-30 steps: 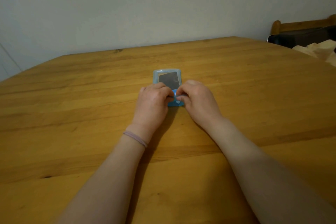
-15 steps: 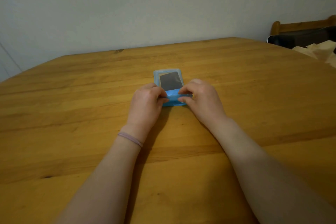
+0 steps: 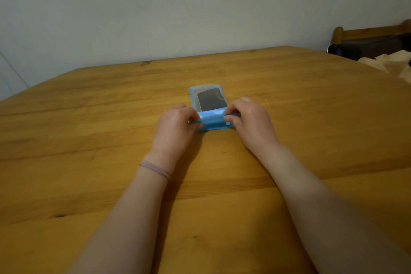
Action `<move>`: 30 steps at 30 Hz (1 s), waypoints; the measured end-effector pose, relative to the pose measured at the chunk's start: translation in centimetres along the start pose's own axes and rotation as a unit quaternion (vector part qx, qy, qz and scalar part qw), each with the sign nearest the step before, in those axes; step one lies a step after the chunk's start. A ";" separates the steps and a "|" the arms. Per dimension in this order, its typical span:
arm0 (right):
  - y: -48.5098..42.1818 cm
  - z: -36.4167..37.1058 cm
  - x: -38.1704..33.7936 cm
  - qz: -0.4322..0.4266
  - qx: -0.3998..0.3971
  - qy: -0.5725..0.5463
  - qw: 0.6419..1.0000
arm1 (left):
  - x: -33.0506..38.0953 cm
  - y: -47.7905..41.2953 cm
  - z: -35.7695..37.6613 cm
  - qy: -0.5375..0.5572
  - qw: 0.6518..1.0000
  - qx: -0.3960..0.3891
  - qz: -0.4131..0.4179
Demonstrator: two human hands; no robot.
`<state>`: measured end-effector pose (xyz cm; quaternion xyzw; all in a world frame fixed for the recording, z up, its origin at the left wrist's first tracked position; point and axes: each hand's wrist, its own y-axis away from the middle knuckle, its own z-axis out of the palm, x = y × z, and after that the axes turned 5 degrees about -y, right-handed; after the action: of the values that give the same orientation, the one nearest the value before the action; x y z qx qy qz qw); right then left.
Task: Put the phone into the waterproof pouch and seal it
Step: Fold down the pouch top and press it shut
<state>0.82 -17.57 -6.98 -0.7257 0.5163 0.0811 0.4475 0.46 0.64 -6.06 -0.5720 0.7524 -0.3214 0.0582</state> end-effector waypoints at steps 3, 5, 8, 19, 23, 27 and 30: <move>0.0 -0.1 0.1 0.003 -0.006 0.016 1.000 | -0.2 -0.2 0.0 0.004 1.000 -0.010 0.003; 0.0 -0.1 0.3 0.018 -0.010 0.031 0.999 | -0.2 -0.3 0.1 0.009 1.000 -0.016 0.006; 0.0 -0.1 0.5 0.037 -0.013 0.043 0.998 | -0.2 -0.3 0.1 0.006 1.000 -0.016 0.012; 0.1 0.9 -0.2 -0.021 -0.070 0.043 0.996 | 1.2 0.0 0.4 -0.033 0.998 -0.030 0.044; 0.2 1.4 -0.6 -0.041 -0.076 0.048 0.995 | 1.1 -0.1 0.5 -0.051 0.997 -0.032 0.045; 0.2 1.5 -0.8 -0.037 -0.070 0.026 0.997 | 1.0 -0.2 0.5 -0.068 0.996 -0.035 0.042; 0.2 1.3 -0.8 -0.043 -0.064 0.026 0.997 | 0.9 -0.1 0.5 -0.077 0.996 -0.037 0.035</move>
<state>0.68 -16.07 -7.39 -0.7762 0.4897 0.0755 0.3899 0.48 -0.39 -6.10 -0.5702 0.7765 -0.2465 0.1058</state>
